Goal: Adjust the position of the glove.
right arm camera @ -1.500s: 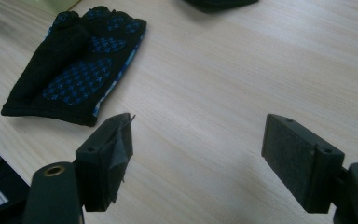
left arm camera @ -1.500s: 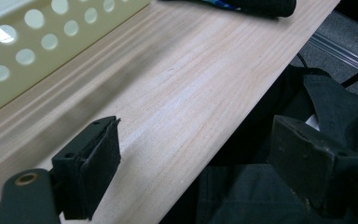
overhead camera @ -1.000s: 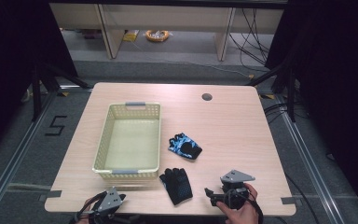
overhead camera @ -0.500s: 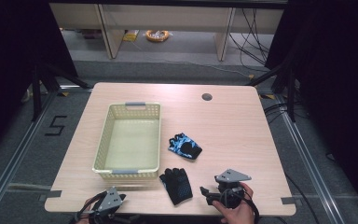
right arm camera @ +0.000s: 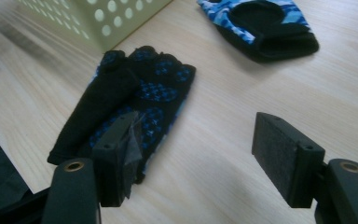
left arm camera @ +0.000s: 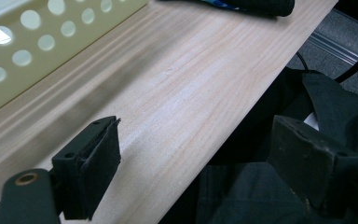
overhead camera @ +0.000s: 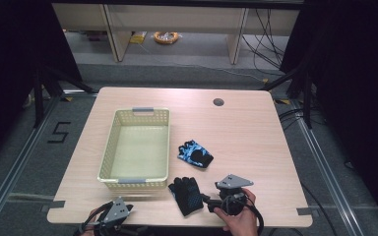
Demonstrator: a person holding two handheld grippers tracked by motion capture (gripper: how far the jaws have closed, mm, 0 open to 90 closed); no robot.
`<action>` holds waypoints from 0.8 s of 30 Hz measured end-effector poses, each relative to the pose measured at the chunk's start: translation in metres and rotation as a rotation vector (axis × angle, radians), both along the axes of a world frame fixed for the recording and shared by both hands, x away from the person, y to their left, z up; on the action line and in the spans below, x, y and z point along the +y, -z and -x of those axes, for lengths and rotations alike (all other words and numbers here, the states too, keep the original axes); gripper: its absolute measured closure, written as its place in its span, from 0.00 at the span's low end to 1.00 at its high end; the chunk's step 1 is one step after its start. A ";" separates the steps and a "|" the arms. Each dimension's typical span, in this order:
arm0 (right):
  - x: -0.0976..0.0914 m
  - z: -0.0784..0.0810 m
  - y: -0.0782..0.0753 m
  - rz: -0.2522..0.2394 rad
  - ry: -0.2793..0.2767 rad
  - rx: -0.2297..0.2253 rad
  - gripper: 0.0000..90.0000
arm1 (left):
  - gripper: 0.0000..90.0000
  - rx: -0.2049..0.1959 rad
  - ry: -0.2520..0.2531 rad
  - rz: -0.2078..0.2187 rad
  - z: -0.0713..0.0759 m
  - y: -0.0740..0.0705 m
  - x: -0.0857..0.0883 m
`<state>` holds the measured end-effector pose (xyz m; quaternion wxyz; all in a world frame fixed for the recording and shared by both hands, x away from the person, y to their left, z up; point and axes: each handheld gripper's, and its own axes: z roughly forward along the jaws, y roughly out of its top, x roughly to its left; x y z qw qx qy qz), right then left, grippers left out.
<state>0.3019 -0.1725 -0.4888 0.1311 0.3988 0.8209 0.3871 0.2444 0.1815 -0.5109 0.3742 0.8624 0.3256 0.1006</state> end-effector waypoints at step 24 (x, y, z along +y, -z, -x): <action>0.037 -0.016 0.016 0.030 0.009 0.079 0.59 | 0.18 0.007 -0.017 0.000 0.000 0.000 0.000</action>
